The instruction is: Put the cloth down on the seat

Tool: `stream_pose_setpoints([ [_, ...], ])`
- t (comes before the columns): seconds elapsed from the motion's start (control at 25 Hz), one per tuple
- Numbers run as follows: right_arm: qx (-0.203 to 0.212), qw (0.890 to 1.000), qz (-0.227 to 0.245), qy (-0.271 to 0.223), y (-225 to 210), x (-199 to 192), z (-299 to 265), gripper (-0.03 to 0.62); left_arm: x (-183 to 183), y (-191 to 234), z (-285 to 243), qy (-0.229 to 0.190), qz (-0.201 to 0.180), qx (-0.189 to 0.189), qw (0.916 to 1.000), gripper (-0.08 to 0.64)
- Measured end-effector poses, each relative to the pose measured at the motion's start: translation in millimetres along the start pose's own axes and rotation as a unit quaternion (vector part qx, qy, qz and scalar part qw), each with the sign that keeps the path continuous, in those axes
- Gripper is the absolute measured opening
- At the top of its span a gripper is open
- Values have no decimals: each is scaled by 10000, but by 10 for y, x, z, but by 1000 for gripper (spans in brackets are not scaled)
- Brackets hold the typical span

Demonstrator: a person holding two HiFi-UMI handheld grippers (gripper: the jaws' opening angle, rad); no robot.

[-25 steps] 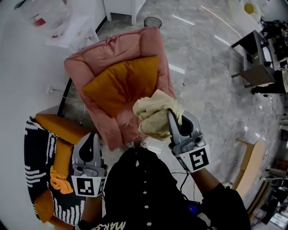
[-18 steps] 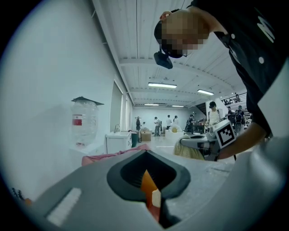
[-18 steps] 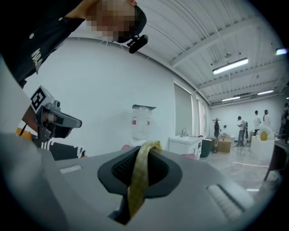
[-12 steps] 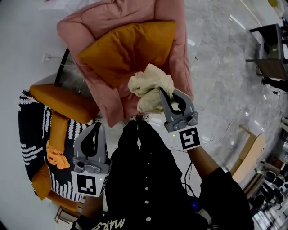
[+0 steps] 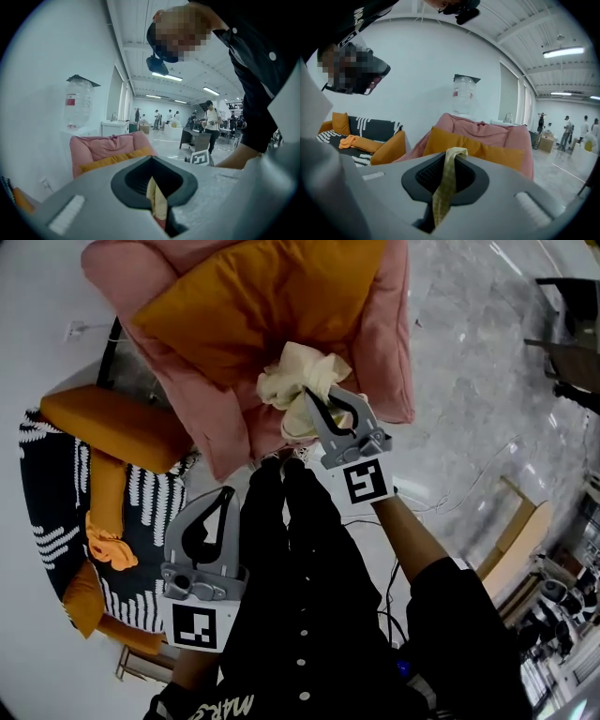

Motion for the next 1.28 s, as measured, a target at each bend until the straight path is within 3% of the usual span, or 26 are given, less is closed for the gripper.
stream_pose_setpoints([
  [0.36, 282, 9979, 82, 577, 260, -778, -494, 40, -307, -52, -274, 152, 299, -139, 9993, 0],
  [0.68, 827, 9850, 142, 1508, 499, -1426, -921, 40, -431, -113, -344, 286, 413, -201, 9985, 0],
  [1.16, 837, 9821, 187, 1676, 598, -1493, -1044, 44, -513, -30, -285, 318, 487, -149, 9982, 0],
  [1.28, 948, 9824, 55, 1609, 623, -1477, -1050, 108, -514, -20, -283, 321, 567, -172, 9977, 0],
])
Point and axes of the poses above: the fingertips, and each gripper's own axes: z backward along the fingers, y to its left, x out of its top, the point moved 4 cm from there along z, backward along the fingers, and after that the axes turned 8 degrees about z, right-handed, at the moved point
